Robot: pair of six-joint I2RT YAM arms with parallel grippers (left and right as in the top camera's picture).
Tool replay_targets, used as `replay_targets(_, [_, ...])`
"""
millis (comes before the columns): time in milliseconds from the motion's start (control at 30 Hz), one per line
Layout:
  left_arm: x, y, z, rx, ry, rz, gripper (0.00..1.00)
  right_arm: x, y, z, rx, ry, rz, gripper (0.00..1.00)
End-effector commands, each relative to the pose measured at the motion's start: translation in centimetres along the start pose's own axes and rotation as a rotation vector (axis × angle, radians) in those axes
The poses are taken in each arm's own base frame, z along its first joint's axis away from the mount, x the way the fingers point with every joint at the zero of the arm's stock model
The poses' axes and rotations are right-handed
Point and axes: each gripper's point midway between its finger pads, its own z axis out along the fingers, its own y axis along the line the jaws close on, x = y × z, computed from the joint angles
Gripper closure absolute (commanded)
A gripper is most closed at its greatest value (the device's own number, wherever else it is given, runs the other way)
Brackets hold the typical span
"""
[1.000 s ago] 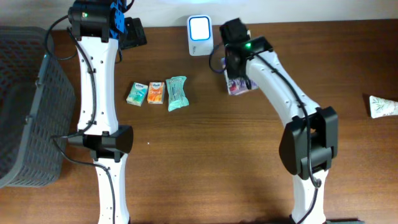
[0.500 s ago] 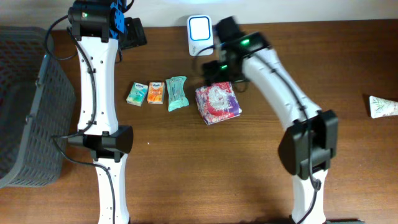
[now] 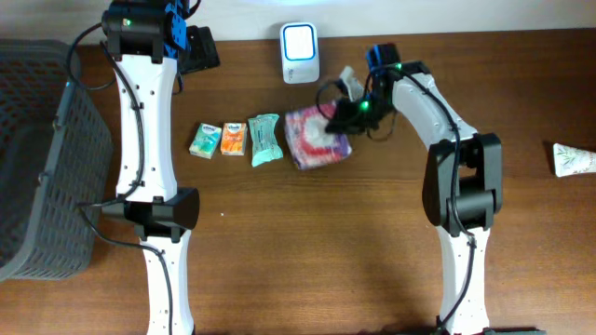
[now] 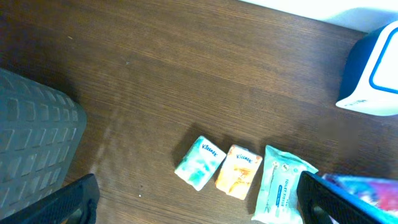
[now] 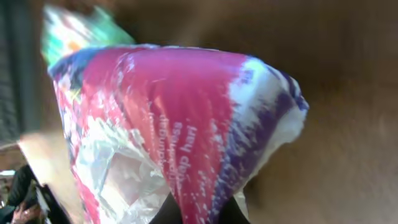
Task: Scan the item barcode
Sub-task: 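Carry the red-purple package to the right edge and release it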
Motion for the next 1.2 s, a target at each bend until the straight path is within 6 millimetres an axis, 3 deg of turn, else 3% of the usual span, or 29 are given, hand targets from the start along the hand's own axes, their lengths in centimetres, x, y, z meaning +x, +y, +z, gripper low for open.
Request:
replay_targets(0, [0.0, 0.0, -0.3, 0.003, -0.005, 0.006, 0.01, -6.9, 5.6, -5.0, -0.126, -0.213, -0.045, 0.96])
replay_targets(67, [0.0, 0.0, -0.3, 0.003, -0.005, 0.006, 0.01, -12.6, 8.3, -7.8, -0.146, -0.435, -0.176, 0.96])
replay_targets(133, [0.0, 0.0, -0.3, 0.003, -0.005, 0.006, 0.01, -16.0, 8.1, -8.7, -0.036, -0.598, -0.198, 0.96])
replay_targets(233, [0.0, 0.0, -0.3, 0.003, -0.004, 0.006, 0.01, -18.5, 8.6, -8.8, 0.083, -0.736, -0.235, 0.96])
replay_targets(300, [0.0, 0.0, -0.3, 0.003, -0.005, 0.006, 0.01, -19.6, 9.6, -8.3, 0.049, -0.793, -0.241, 0.96])
replay_targets(333, [0.0, 0.0, -0.3, 0.003, -0.004, 0.005, 0.01, -20.2, 9.1, -7.4, 0.005, -0.814, -0.174, 0.96])
replay_targets(433, [0.0, 0.0, -0.3, 0.003, -0.005, 0.006, 0.01, -20.6, 7.3, -5.6, -0.009, -0.816, -0.114, 0.96])
replay_targets(567, [0.0, 0.0, -0.3, 0.003, -0.004, 0.006, 0.01, -20.6, 6.5, -5.4, 0.011, -0.815, -0.089, 0.96])
replay_targets(600, [0.0, 0.0, -0.3, 0.003, -0.004, 0.006, 0.01, -20.7, 6.3, -6.0, 0.01, -0.823, -0.089, 0.96])
replay_targets(667, [0.0, 0.0, -0.3, 0.003, -0.005, 0.006, 0.01, -21.0, 6.8, -9.3, -0.024, -0.848, -0.109, 0.96])
replay_targets(733, [0.0, 0.0, -0.3, 0.003, -0.005, 0.006, 0.01, -20.7, 9.1, -13.2, -0.094, -0.863, -0.159, 0.96])
replay_targets(800, [0.0, 0.0, -0.3, 0.003, -0.005, 0.006, 0.01, -20.4, 10.6, -15.1, -0.135, -0.867, -0.138, 0.96])
replay_targets(833, [0.0, 0.0, -0.3, 0.003, -0.004, 0.005, 0.01, -20.2, 10.6, -14.7, -0.129, -0.857, -0.127, 0.96])
replay_targets(1000, [0.0, 0.0, -0.3, 0.003, -0.004, 0.006, 0.01, -19.4, 7.1, -9.6, -0.013, -0.783, -0.006, 0.96])
replay_targets(1033, [0.0, 0.0, -0.3, 0.003, -0.004, 0.006, 0.01, -19.4, 6.3, -9.9, 0.001, -0.783, 0.01, 0.96])
replay_targets(1100, [0.0, 0.0, -0.3, 0.003, -0.004, 0.006, 0.01, -19.5, 4.2, -12.5, 0.023, -0.807, 0.05, 0.96])
replay_targets(1167, [0.0, 0.0, -0.3, 0.003, -0.004, 0.006, 0.01, -17.6, -3.0, -16.8, 0.068, -0.792, 0.328, 0.96])
